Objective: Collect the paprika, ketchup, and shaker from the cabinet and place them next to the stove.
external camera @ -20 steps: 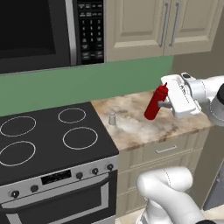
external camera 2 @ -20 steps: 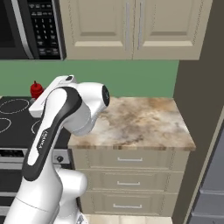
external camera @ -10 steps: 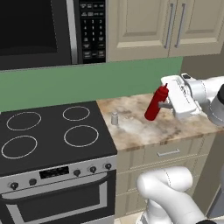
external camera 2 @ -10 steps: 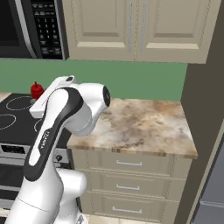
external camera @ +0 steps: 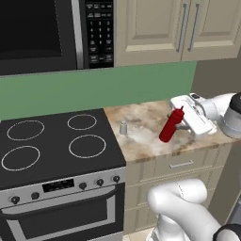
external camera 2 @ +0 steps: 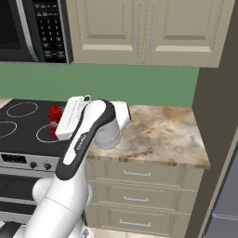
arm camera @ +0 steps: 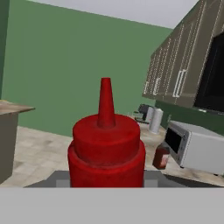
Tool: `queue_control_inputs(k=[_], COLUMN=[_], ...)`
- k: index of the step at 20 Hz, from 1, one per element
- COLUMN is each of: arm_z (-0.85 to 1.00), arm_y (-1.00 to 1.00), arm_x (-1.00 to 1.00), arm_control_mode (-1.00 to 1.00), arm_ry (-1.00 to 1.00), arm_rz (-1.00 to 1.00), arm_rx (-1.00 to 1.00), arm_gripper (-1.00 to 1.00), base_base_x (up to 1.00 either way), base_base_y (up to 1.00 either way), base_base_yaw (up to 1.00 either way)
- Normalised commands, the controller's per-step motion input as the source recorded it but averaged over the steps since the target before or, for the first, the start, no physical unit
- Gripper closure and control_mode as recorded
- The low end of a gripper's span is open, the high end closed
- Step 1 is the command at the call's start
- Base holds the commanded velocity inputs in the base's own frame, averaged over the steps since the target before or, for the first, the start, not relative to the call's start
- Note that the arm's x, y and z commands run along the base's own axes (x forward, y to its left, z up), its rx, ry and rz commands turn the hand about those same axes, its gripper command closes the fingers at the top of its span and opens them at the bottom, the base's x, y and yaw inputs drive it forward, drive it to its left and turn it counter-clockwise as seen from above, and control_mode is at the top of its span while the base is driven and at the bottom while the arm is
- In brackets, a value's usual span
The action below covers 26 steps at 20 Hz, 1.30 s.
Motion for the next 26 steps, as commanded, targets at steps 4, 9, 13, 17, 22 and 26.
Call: queue_control_inputs(k=[4, 9, 13, 17, 22, 26], arm_z=[-0.56, -0.38, -0.38, -0.36, -0.23, -0.14], arm_y=[-0.1, 0.05, 0.18, 0.09, 0.04, 0.0], arm_x=[0.18, 0.07, 0.04, 0.06, 0.23, 0.48], arm_control_mode=[-1.0, -1.0, -1.0, -1.0, -1.0, -1.0], arm_ry=[0.01, 0.01, 0.05, 0.05, 0.06, 0.04], arm_rz=[0.12, -0.04, -0.18, -0.19, -0.13, 0.0], arm_rx=[-0.02, -0.07, -0.12, -0.06, 0.0, 0.0], arm_gripper=[1.0, 1.0, 1.0, 1.0, 1.0, 1.0], base_base_x=[0.0, 0.0, 0.0, 0.0, 0.0, 0.0], base_base_y=[0.0, 0.0, 0.0, 0.0, 0.0, 0.0], base_base_yaw=[0.0, 0.0, 0.0, 0.0, 0.0, 0.0])
